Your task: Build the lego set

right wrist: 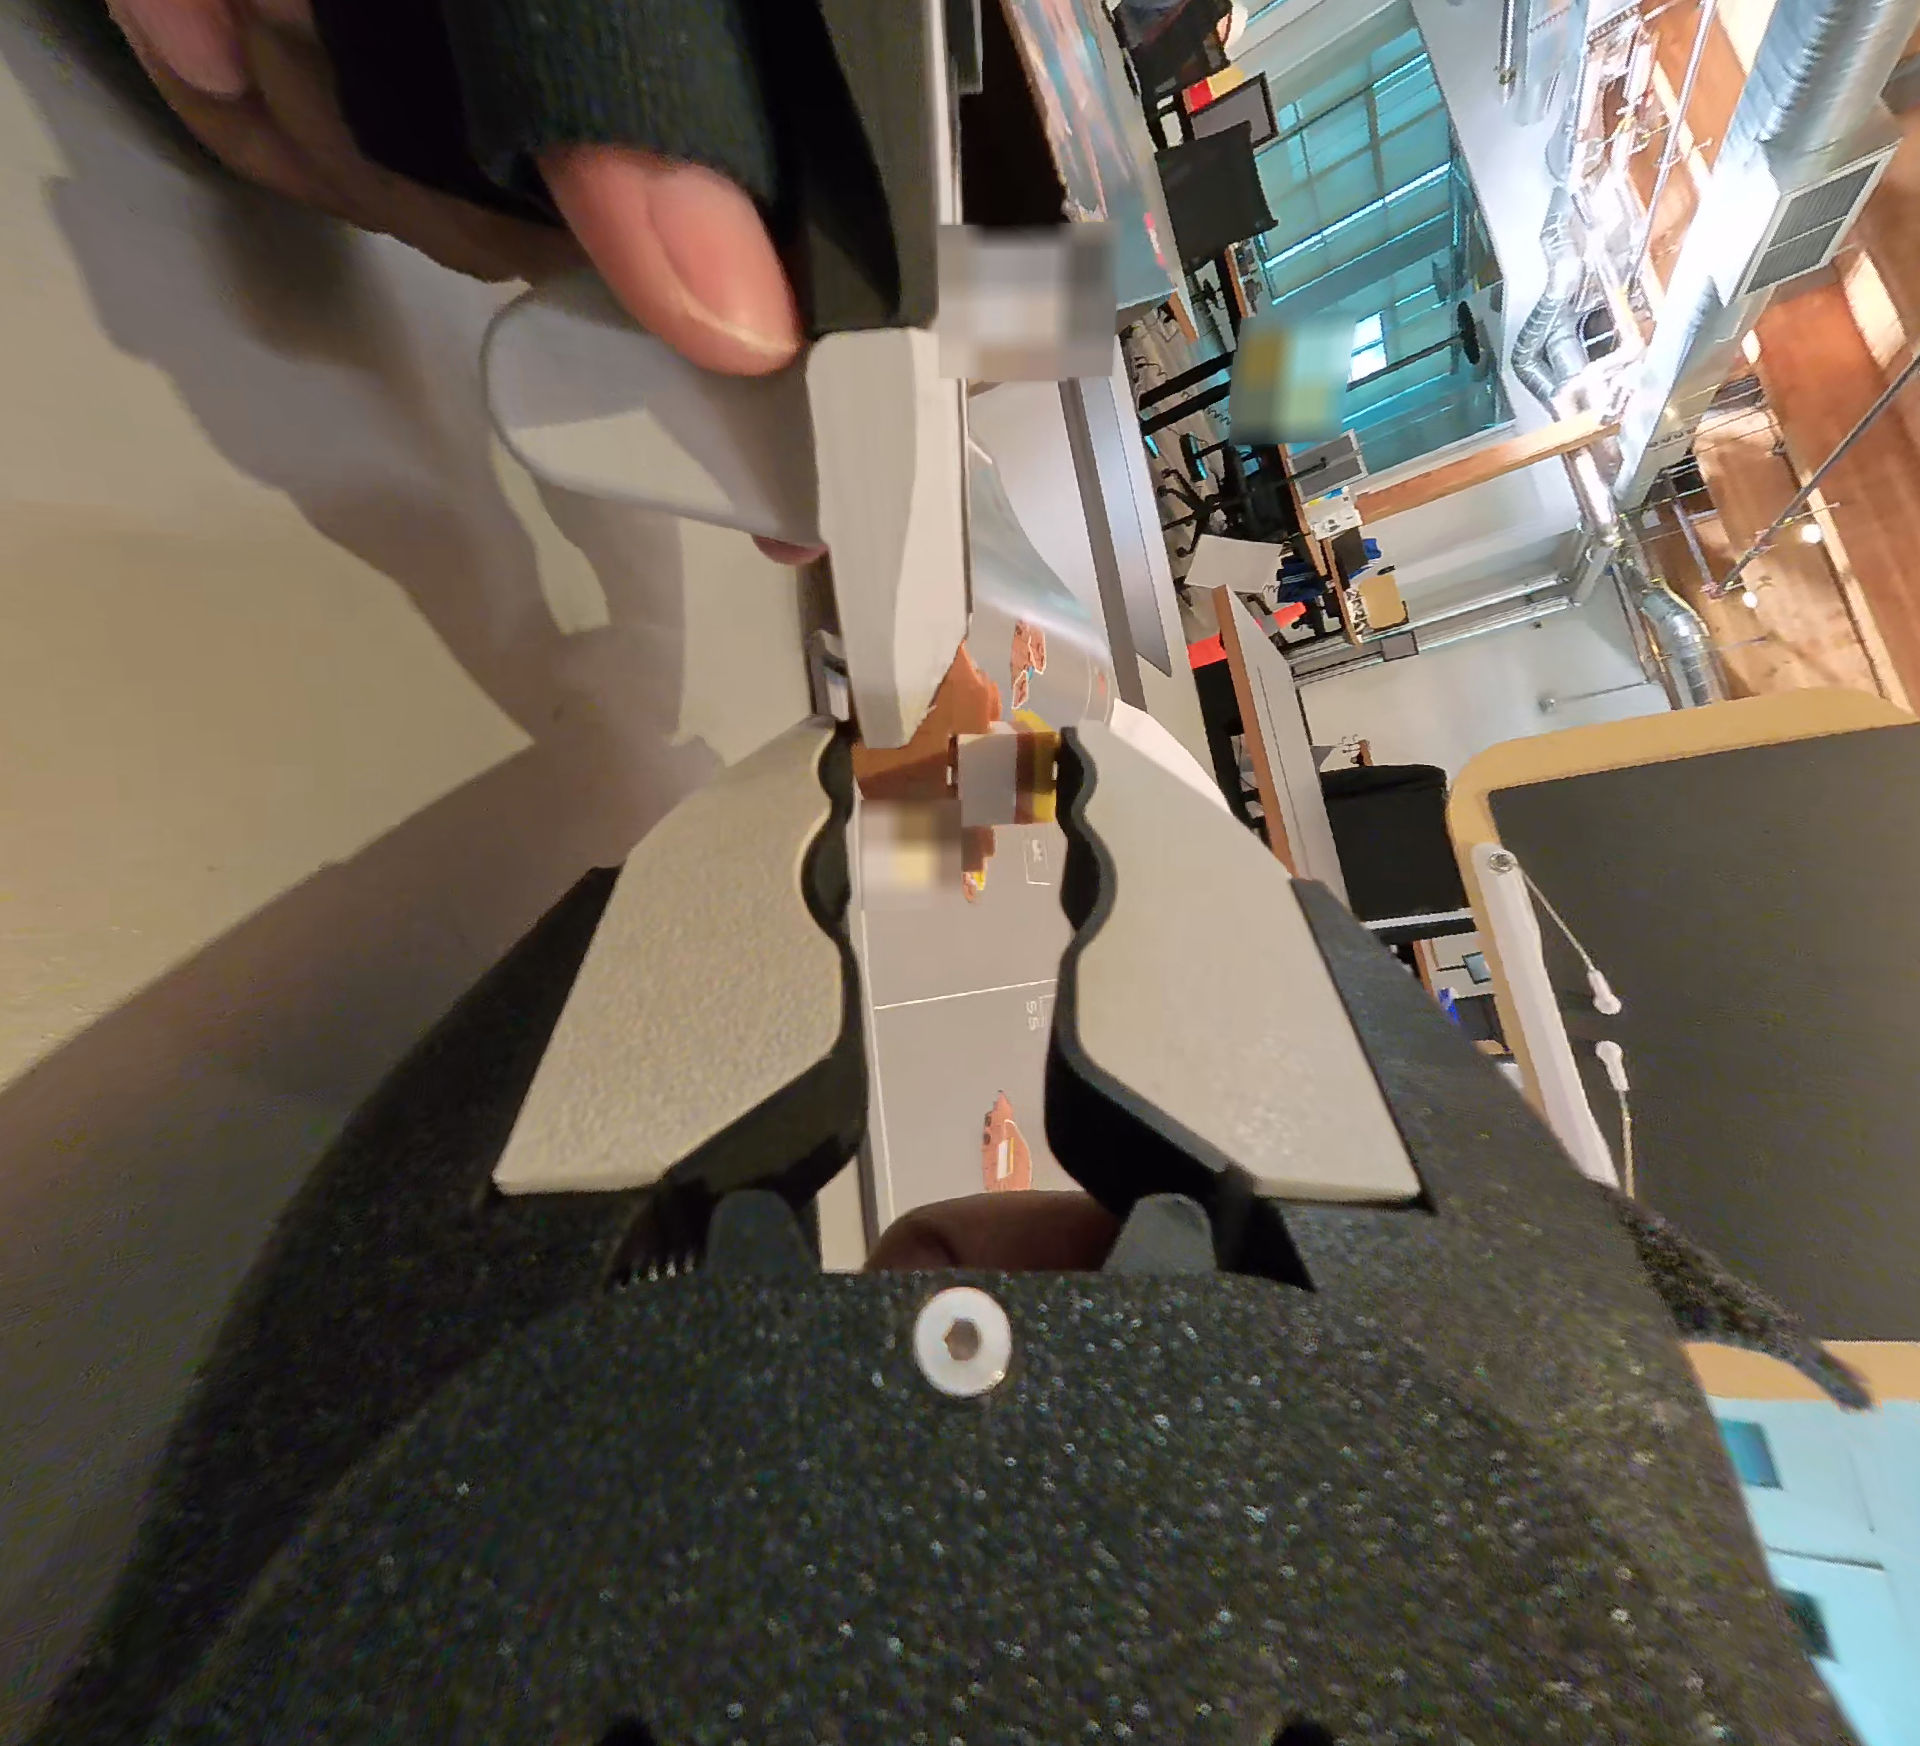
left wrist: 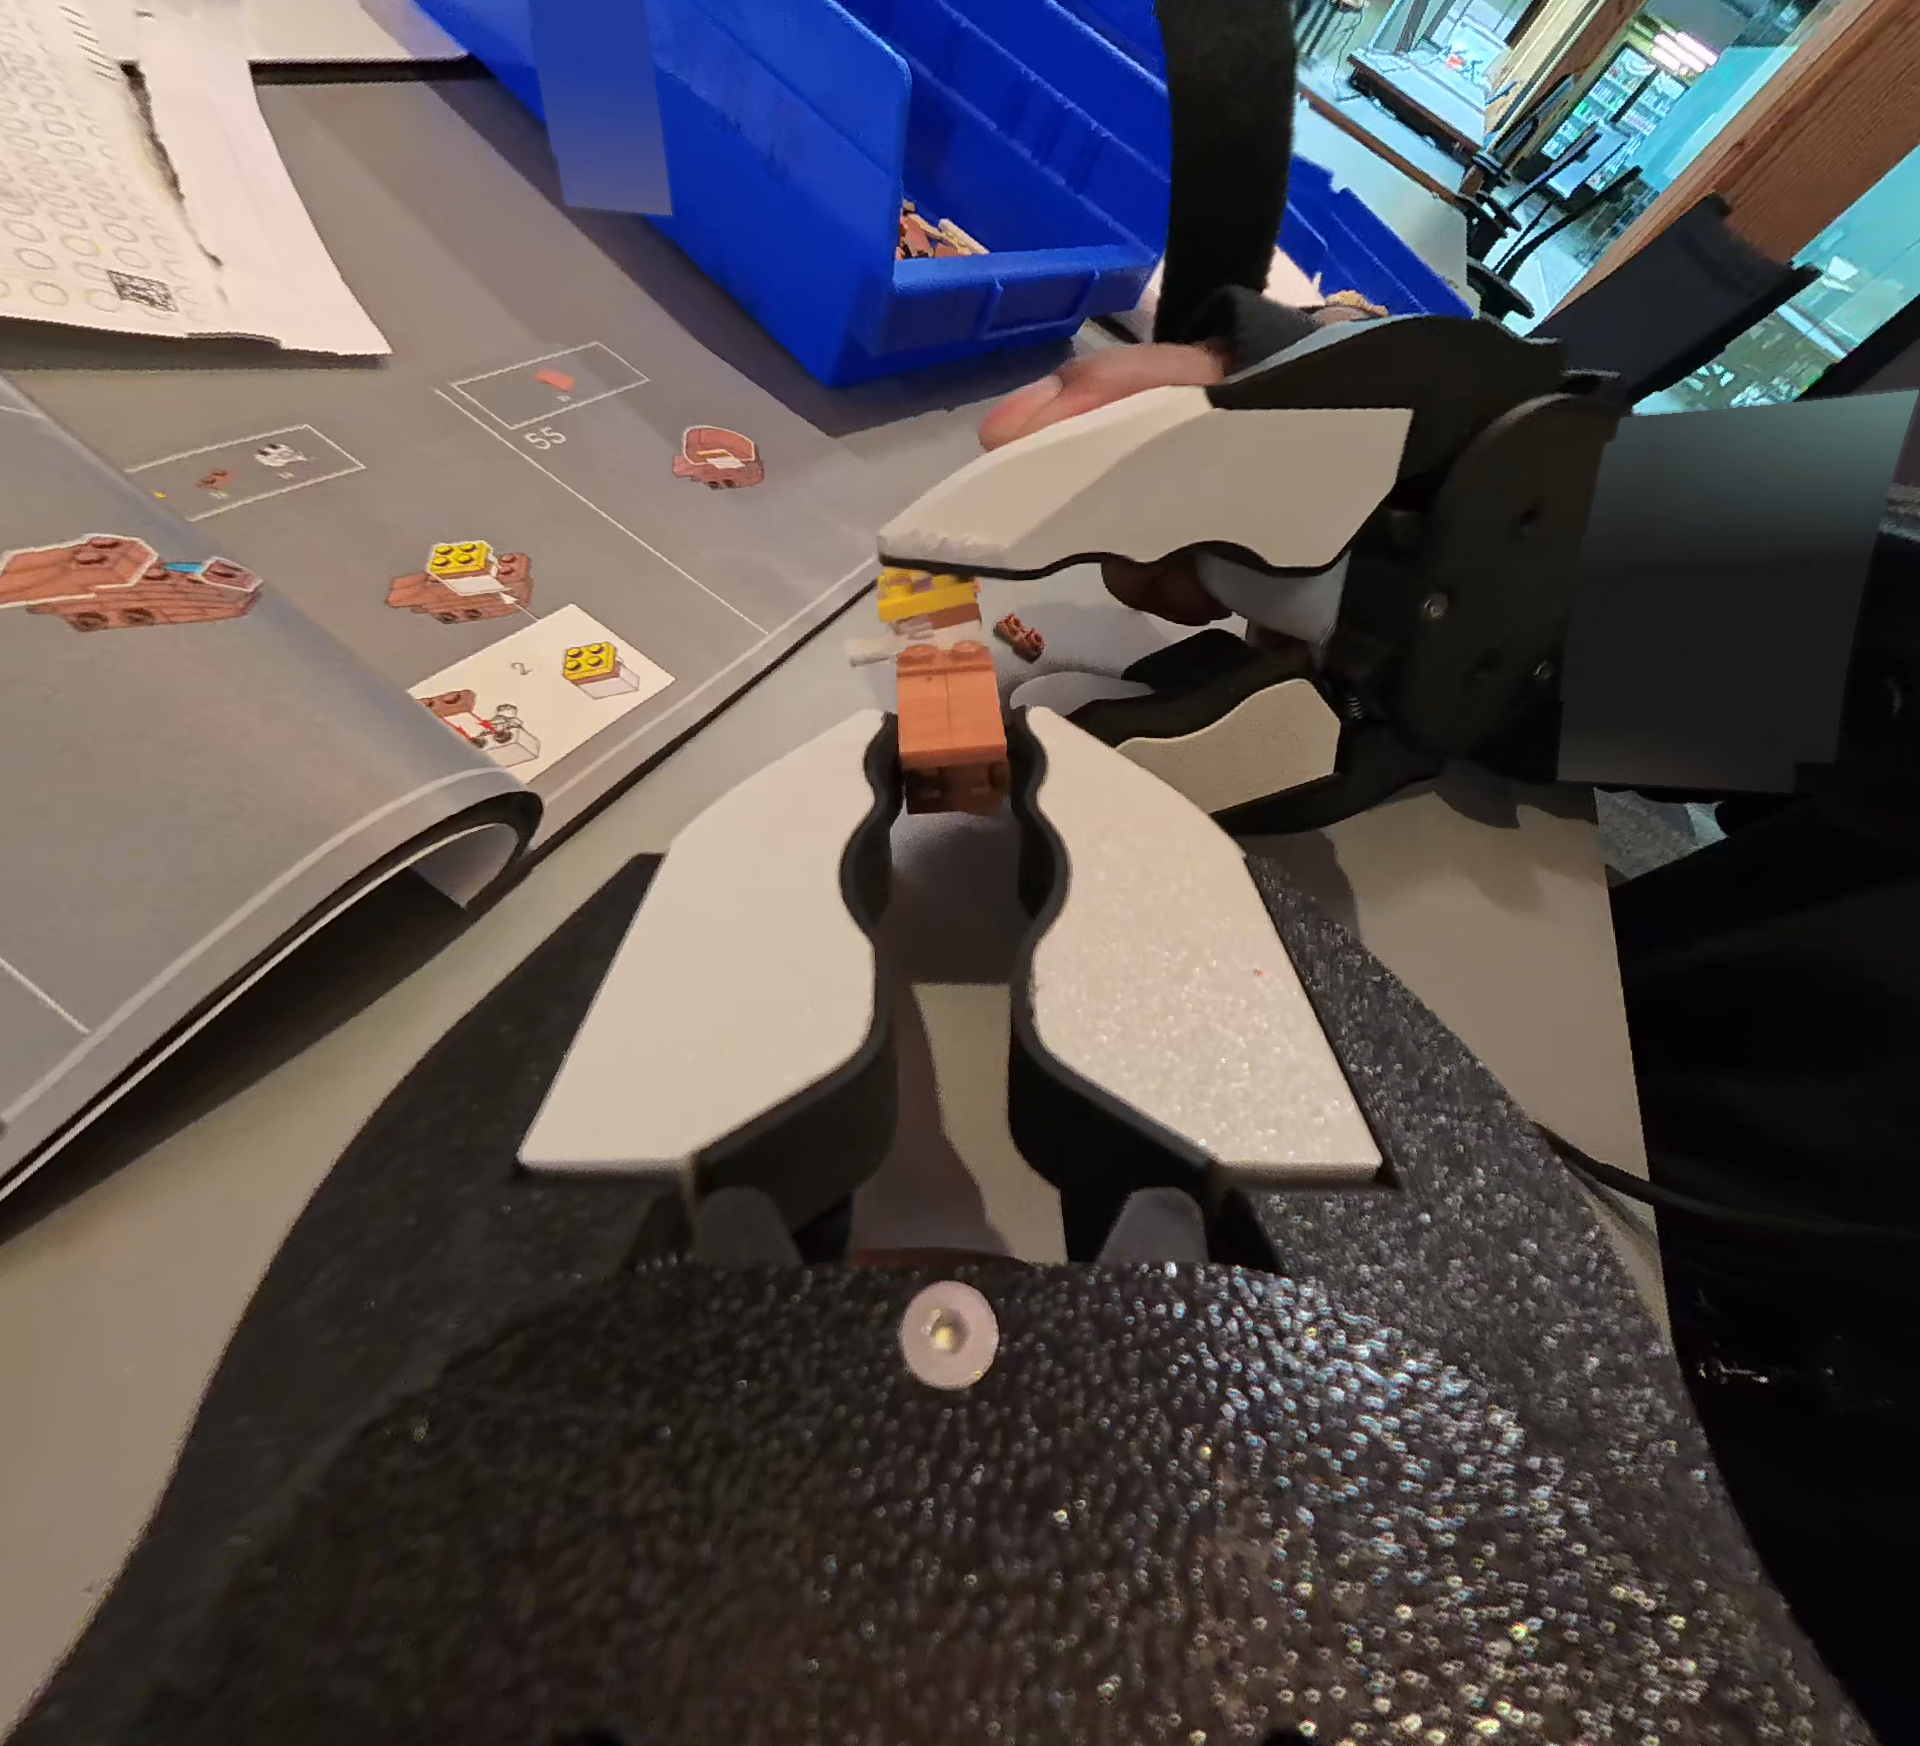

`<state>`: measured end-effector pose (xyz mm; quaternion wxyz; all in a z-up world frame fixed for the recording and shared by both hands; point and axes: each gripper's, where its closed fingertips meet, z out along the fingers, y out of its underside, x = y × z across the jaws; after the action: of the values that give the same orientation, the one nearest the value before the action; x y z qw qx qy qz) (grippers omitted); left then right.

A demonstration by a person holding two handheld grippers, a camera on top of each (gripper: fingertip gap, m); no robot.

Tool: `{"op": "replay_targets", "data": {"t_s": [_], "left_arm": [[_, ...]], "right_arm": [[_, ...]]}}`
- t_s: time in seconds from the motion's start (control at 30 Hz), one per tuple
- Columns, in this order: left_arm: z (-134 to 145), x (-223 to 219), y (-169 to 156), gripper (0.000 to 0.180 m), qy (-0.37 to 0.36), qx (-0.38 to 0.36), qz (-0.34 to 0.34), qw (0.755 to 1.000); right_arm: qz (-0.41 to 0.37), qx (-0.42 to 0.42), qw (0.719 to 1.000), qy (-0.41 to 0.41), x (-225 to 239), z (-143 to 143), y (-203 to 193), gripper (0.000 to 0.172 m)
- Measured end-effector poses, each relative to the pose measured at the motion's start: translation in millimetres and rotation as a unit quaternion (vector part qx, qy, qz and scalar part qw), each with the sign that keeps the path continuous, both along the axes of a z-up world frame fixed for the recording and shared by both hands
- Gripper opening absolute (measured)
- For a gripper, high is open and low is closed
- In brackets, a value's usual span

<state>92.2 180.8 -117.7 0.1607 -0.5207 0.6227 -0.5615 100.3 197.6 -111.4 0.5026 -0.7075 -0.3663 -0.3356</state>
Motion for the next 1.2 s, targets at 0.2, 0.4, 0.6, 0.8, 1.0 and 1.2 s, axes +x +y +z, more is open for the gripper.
{"op": "replay_targets", "data": {"t_s": [0.2, 0.4, 0.6, 0.8, 1.0, 1.2], "left_arm": [[3, 2, 1, 0.019, -0.008, -0.026, 0.012, 1.000], [3, 3, 0, 0.019, -0.011, -0.031, 0.011, 0.999], [5, 3, -2, 0.019, -0.021, -0.028, 0.004, 0.999], [7, 3, -3, 0.019, -0.026, -0.025, 0.003, 0.999], [8, 3, -4, 0.019, -0.030, -0.027, 0.003, 0.999], [10, 4, -1, 0.018, -0.035, -0.037, 0.008, 0.999]], "right_arm": [[-0.009, 0.019, 0.999, -0.033, 2, 5, 0, 0.036], [-0.009, 0.015, 0.999, -0.035, 2, 5, 0, 0.036], [-0.012, 0.012, 0.999, -0.028, 1, 6, -1, 0.036], [-0.014, 0.005, 0.999, -0.033, 1, 7, -2, 0.036], [-0.015, 0.005, 0.999, -0.038, 1, 9, -2, 0.036], [-0.013, 0.025, 0.999, -0.025, 1, 11, 1, 0.036]]}}
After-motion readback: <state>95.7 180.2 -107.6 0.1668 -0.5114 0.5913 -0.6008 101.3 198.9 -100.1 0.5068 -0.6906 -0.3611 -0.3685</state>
